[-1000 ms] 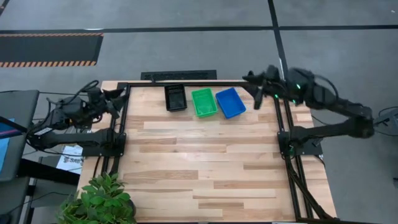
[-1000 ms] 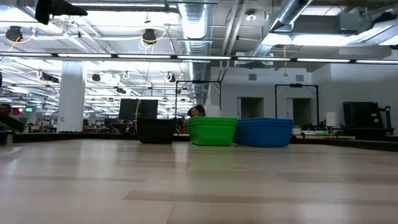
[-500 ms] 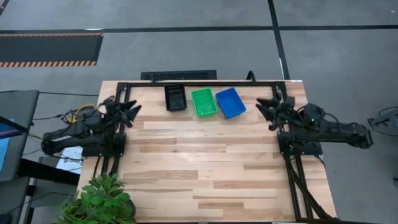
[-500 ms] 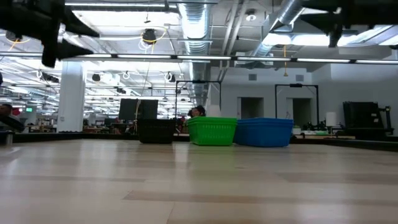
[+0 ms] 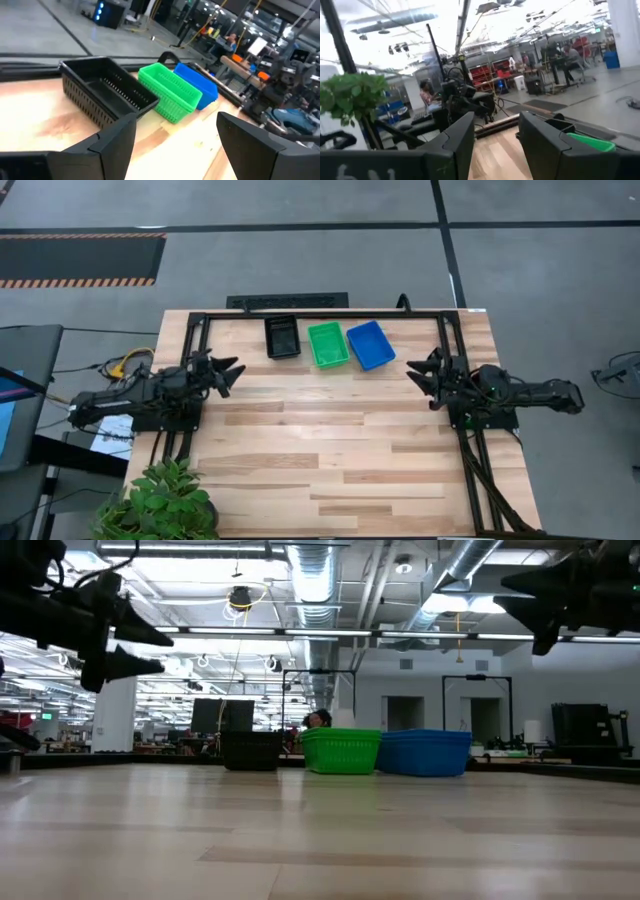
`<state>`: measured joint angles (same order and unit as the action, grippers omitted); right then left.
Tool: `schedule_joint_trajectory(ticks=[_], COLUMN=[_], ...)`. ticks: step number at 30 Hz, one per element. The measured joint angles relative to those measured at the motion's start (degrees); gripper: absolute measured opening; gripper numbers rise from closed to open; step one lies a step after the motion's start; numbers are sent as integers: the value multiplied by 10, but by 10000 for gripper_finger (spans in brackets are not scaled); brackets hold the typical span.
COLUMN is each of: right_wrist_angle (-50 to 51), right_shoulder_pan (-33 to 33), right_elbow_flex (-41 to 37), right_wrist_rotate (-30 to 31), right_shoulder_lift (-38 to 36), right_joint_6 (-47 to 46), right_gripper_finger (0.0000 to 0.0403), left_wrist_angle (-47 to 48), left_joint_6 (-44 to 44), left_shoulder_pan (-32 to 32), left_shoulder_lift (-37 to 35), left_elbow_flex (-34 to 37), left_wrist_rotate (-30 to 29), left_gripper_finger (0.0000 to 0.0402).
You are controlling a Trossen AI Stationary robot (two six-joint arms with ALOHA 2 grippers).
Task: Stack baskets by color
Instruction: Return to Home Position
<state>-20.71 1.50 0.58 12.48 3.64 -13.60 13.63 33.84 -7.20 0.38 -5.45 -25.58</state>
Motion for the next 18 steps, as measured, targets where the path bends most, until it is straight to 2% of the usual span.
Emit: schedule_joint_trajectory(ticks=[5,18], right_wrist_angle=[-4,92], right_shoulder_pan=[-11,-11], right_elbow_flex=[0,0], right_wrist_rotate=[0,-2], right_shoulder_lift=[1,1], right_joint_6=[21,19], right_gripper_finger=[177,177], left_wrist_angle=[-30,-48], left_joint_6=[-28,-76], left_shoulder_pan=[9,19], left_shoulder_lift=[-1,0], left_elbow_flex=[7,10], left_wrist_rotate=[-6,-24], left_gripper_finger=[265,265])
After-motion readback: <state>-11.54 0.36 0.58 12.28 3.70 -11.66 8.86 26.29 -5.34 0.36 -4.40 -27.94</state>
